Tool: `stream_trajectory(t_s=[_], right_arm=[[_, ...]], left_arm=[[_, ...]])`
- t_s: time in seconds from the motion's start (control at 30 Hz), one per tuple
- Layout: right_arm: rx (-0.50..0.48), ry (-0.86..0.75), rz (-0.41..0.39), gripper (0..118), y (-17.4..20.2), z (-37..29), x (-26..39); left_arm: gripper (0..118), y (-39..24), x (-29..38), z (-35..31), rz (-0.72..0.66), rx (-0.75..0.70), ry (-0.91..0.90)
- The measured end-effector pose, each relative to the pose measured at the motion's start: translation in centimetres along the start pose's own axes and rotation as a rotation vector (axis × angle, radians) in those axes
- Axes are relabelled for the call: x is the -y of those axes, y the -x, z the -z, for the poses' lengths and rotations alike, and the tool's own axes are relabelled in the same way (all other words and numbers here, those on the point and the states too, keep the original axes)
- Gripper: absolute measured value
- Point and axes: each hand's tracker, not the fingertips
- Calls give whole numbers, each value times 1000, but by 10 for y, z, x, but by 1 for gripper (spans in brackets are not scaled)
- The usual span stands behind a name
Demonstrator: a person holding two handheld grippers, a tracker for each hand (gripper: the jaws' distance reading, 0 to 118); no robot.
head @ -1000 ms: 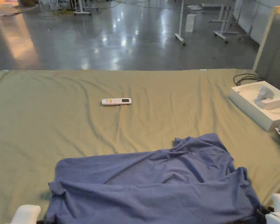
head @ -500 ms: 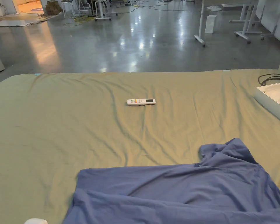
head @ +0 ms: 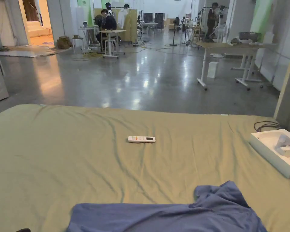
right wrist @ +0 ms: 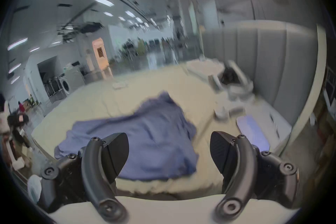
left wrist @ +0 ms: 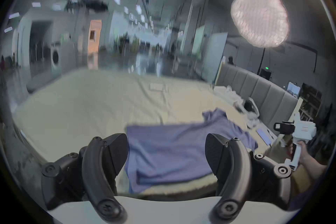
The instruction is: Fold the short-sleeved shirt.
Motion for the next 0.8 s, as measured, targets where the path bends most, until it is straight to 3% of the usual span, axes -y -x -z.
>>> stream_trajectory(t_s=[0.17, 0.23, 0.27, 0.3, 0.33, 0.37, 0.47, 0.57, 0.8], right_arm=[[-49, -170, -148, 97, 49, -25, -45], [-82, -199, -176, 85, 63, -29, -51], [-83, -206, -180, 57, 71, -31, -56], [-77, -214, -189, 32, 80, -32, -59], [-75, -218, -198, 6, 84, -32, -60], [-79, -217, -203, 0, 88, -31, -60], [-143, -147, -217, 0, 92, -28, -62], [-108, -166, -274, 0, 95, -25, -57], [-137, -143, -217, 0, 91, -17, -54]], left_arm=[[92, -52, -32, -18, 104, -92, -140], [84, -62, -35, -15, 122, -140, -139], [57, -63, -35, -13, 125, -121, -139], [18, -65, -35, -14, 125, -99, -148], [1, -66, -35, -14, 115, -85, -152], [1, -68, -33, -14, 98, -123, -183], [1, -72, -31, -18, 94, -54, -176], [1, -76, -27, -17, 138, -62, -138], [1, -59, -31, 1, 133, -50, -94]])
